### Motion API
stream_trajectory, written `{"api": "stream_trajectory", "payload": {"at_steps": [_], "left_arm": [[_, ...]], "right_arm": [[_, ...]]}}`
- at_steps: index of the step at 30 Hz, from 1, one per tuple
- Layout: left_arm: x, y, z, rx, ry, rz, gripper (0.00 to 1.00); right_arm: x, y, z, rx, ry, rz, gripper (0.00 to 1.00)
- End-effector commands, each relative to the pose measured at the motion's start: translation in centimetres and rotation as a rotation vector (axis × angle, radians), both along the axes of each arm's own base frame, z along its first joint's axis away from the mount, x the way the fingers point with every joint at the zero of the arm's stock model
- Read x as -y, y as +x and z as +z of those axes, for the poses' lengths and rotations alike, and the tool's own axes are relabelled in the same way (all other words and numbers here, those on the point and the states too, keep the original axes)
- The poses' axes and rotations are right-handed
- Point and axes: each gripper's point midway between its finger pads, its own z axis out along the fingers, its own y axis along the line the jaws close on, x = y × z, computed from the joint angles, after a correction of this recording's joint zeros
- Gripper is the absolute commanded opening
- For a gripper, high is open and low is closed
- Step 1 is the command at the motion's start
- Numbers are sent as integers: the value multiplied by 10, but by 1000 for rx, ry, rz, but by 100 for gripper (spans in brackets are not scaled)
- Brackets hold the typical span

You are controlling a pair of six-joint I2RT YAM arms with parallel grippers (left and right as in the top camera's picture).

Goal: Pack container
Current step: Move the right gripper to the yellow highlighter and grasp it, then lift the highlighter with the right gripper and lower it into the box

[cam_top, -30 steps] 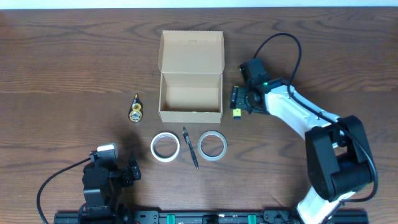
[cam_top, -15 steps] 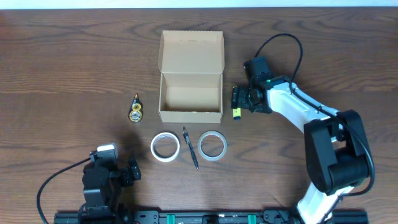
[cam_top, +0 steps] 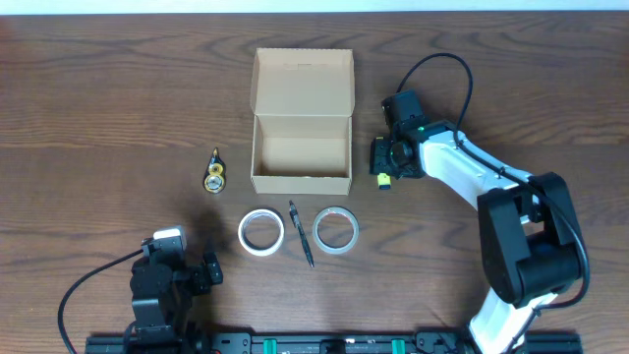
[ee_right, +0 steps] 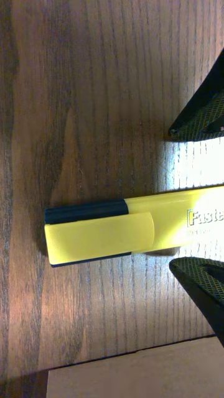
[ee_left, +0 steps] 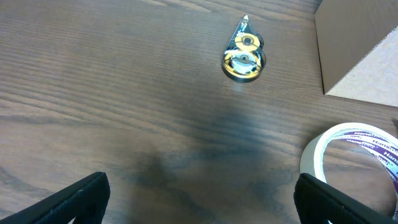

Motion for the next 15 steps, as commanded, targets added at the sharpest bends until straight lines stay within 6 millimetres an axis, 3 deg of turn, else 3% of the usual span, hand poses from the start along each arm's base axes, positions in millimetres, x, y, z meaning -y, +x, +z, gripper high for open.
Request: {"api": "stream_trajectory", "payload": {"at_steps": [1, 4, 10, 15], "left_arm": [[0, -2, -8, -20, 11, -7, 95], [0, -2, -8, -20, 11, -7, 96], [0, -2, -8, -20, 11, -7, 95], [0, -2, -8, -20, 11, -7, 95]], "right_arm": [[-1, -8, -19, -55, -19, 16, 58], [1, -15, -30, -91, -32, 16, 46], [0, -11, -25, -89, -31, 16, 15], [-2, -3, 0, -92, -43, 42, 10]]}}
